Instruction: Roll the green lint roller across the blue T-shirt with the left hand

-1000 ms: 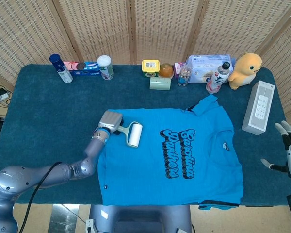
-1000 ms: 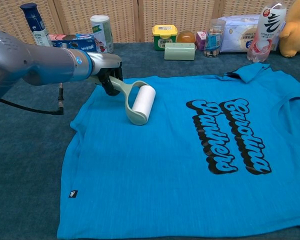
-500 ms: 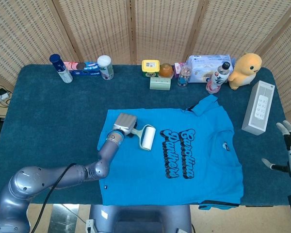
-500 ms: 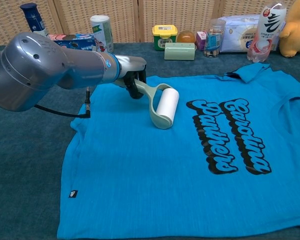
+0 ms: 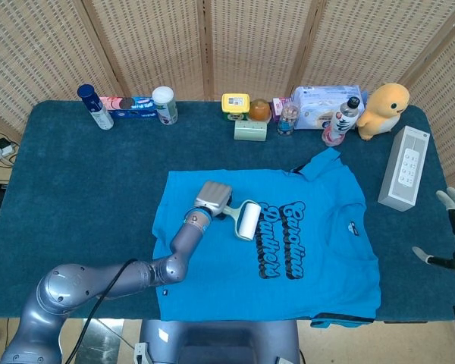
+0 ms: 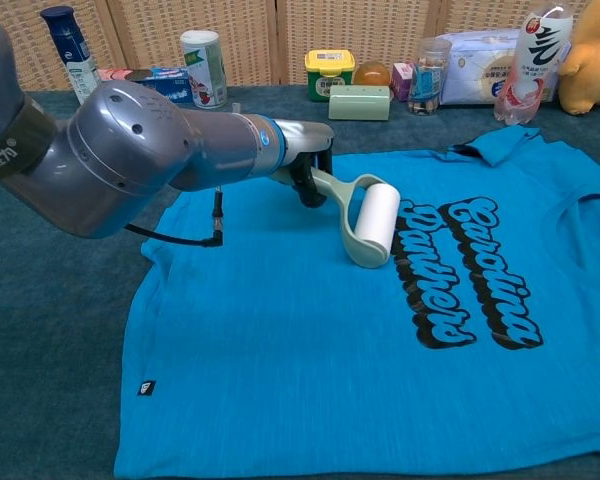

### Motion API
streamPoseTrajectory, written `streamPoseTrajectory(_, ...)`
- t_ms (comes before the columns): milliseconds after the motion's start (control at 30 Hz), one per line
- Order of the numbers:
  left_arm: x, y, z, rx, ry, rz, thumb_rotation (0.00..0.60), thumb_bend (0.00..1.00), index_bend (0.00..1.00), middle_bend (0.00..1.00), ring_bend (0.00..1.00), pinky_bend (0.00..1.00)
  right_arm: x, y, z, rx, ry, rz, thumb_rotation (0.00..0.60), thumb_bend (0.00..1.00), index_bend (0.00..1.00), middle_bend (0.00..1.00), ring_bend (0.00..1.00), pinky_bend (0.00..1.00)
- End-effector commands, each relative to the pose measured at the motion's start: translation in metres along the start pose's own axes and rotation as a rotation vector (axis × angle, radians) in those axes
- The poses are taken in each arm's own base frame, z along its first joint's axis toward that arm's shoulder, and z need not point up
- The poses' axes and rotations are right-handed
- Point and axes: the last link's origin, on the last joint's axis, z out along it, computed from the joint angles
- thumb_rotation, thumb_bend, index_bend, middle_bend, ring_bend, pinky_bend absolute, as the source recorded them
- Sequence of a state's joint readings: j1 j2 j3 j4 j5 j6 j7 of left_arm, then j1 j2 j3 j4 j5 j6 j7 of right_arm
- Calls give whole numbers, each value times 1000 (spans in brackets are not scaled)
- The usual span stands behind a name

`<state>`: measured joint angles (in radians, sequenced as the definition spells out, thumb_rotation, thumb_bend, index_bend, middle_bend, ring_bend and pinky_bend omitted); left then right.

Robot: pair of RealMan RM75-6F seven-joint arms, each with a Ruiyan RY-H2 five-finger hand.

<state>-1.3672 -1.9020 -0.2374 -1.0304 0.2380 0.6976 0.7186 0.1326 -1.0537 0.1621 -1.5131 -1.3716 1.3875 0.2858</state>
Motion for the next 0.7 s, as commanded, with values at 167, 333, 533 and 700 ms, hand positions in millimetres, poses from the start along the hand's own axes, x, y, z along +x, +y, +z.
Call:
streamPoseTrajectory(167,-3,25,3,-40,-7,-4,600,896,1000,928,840,980,0,1,0,-2,-1,1,600,0,72,0,0,0)
streamPoseTrajectory(333,-4,41,4,-65,-5,-2,600,896,1000,928,840,980,1,2,0,-4,-1,3,600,0,72,0,0,0)
streamPoseTrajectory(533,-6,53,5,-80,-9,3,600,894,1000,928,840,981,3,2,-1,-5,7,6,600,0,72,0,0,0)
streamPoseTrajectory(700,-8,55,6,-78,-13,7,600,894,1000,928,840,981,4,2,-1,-4,8,8,600,0,72,0,0,0)
